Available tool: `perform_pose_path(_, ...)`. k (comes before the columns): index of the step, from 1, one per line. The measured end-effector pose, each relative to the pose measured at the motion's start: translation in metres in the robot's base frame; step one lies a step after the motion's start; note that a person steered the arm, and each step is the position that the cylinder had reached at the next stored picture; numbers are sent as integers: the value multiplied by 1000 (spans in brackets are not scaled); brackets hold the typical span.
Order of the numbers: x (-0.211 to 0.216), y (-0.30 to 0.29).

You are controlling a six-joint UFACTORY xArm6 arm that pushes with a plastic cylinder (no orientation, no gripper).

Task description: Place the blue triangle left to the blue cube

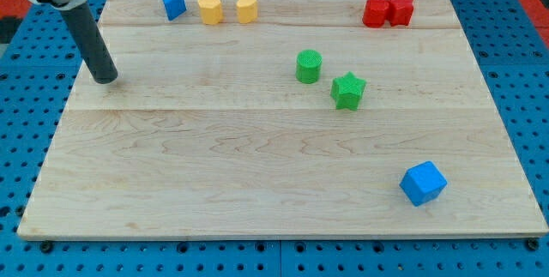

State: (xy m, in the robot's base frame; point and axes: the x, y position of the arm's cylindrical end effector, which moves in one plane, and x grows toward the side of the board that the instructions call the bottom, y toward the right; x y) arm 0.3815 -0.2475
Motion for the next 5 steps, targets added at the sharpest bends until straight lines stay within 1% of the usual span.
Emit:
perform_pose_path(1, -37, -26)
perform_pose_path(2, -57, -57)
perform_pose_path(3, -57, -57)
perform_pose_path(5, -76, -58)
